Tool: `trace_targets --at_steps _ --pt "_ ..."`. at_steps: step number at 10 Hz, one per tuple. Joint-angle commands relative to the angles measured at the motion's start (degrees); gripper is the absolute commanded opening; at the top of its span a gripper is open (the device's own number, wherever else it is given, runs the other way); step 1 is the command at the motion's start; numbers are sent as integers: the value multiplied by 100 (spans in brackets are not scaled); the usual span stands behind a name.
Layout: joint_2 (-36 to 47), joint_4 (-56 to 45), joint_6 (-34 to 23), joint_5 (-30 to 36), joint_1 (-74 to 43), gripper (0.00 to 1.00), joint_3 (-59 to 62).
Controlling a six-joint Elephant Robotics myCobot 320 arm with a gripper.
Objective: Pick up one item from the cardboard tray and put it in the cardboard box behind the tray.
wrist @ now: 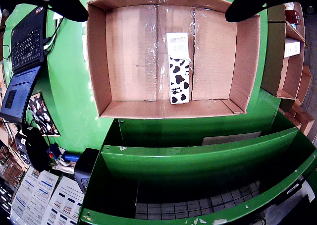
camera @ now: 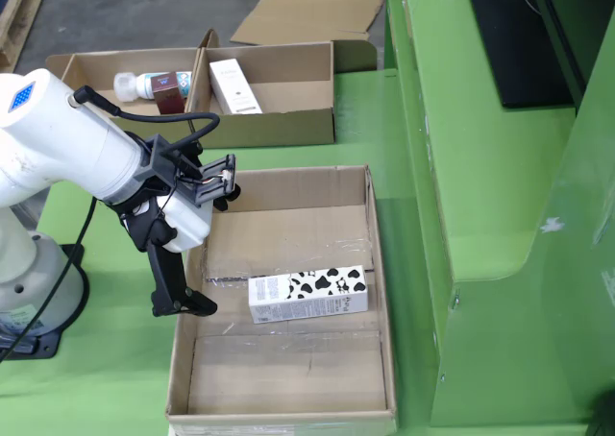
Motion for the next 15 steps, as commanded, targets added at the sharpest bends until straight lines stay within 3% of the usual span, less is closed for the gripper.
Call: trace_targets --at_steps 1,8,12,13,15 --pt "97 70 0 0 0 100 149" --pt "-90 -4 44 -30 98 100 462" --pt "-745 -476 172 -173 382 100 1608" --pt "-1581 -1107 214 -202 566 100 2978" --pt "-1581 -1107 214 -202 566 100 2978"
